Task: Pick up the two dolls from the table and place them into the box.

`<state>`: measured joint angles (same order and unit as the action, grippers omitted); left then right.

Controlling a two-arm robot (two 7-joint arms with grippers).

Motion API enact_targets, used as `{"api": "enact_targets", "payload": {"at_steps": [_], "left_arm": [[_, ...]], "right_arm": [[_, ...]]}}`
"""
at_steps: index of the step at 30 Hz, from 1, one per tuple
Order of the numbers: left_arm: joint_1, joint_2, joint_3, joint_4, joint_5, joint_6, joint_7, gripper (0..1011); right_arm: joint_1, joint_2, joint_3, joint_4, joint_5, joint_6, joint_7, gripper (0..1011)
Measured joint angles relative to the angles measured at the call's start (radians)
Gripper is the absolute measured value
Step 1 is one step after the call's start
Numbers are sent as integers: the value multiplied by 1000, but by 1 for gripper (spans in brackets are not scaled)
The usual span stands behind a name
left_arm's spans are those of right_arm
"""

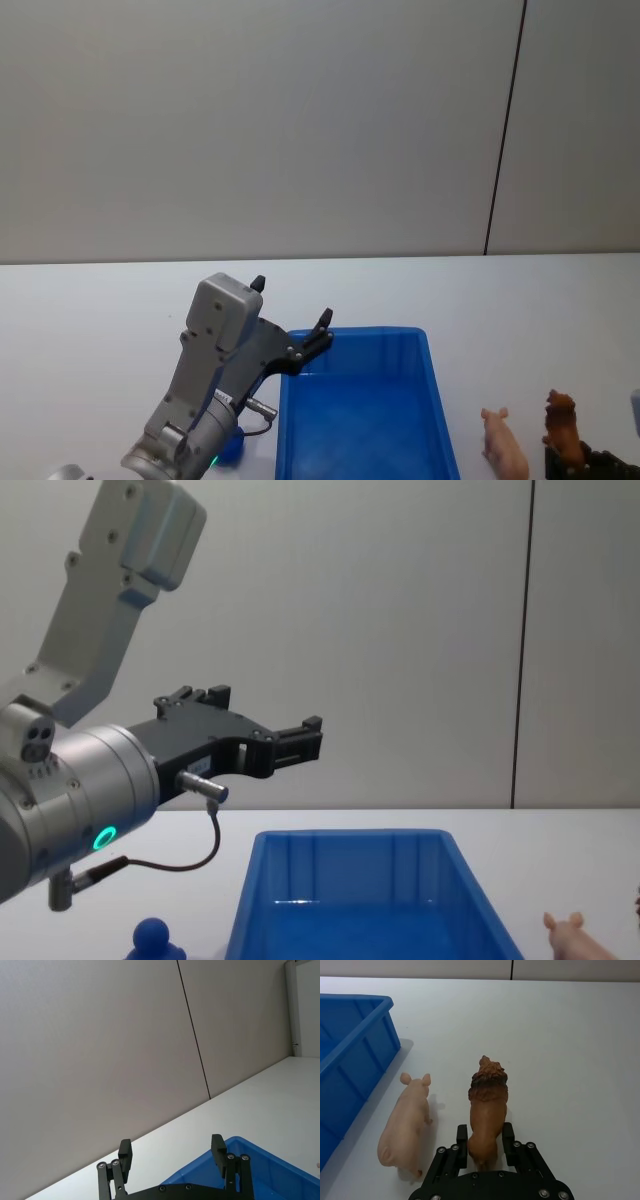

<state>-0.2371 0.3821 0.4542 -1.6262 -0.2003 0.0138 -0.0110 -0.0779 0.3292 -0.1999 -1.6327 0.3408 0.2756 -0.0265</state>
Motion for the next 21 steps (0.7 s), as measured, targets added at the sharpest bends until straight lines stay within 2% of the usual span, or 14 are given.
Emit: {"api": "enact_targets", "payload": {"at_steps": [1,5,11,21], "left_arm": [[0,0,0,0,0,0,0,1001],[0,0,0,0,0,0,0,1001],[0,0,0,0,0,0,0,1001],[0,0,0,0,0,0,0,1001]], "right_arm": [[0,-2,-1,0,-3,-1,-1,389],[0,-5,-3,-8,-13,-9,-2,304],[0,-7,-5,-35,-35,-27,0,298],[21,-18,-16,-85,-73,-49,63,298]]}}
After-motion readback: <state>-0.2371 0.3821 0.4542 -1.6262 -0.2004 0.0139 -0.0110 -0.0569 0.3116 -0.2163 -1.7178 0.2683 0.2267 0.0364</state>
